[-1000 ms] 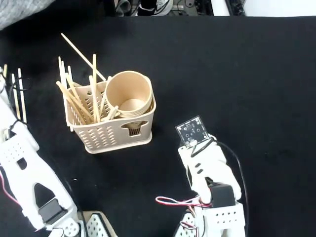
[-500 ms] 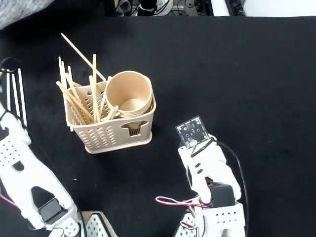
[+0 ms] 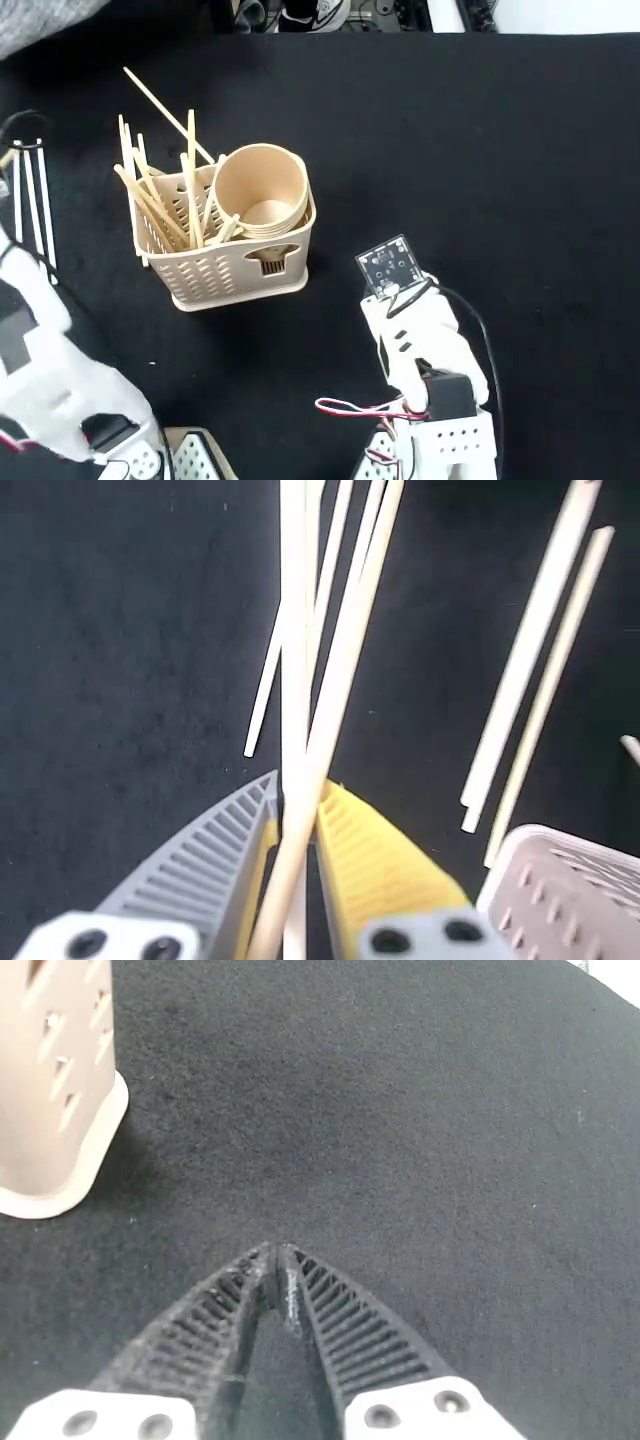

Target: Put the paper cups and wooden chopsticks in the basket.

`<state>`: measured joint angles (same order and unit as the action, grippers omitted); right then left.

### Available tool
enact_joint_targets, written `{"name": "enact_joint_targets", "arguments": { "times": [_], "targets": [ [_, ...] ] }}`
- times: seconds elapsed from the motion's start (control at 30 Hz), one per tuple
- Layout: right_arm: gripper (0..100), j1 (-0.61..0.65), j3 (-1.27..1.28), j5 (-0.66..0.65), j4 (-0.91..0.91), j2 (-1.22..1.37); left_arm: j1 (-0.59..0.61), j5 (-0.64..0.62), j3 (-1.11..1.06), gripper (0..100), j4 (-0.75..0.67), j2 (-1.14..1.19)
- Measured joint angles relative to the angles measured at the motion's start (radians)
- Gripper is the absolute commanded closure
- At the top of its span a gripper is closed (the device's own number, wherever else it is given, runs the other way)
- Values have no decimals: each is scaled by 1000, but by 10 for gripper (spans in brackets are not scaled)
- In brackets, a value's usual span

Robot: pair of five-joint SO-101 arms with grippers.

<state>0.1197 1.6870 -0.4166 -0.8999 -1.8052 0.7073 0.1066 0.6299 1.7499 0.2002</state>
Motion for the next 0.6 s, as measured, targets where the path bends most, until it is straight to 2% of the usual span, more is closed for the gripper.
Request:
{"name": "enact_joint_targets", "arguments": {
  "times": [0.23,0.6],
  "targets": [
    [986,0,0,0,0,0,-72,2,-261,970,-155,-282],
    [986,0,0,0,0,0,-98,-121,-1008,971,-709,-904]
  ]
}}
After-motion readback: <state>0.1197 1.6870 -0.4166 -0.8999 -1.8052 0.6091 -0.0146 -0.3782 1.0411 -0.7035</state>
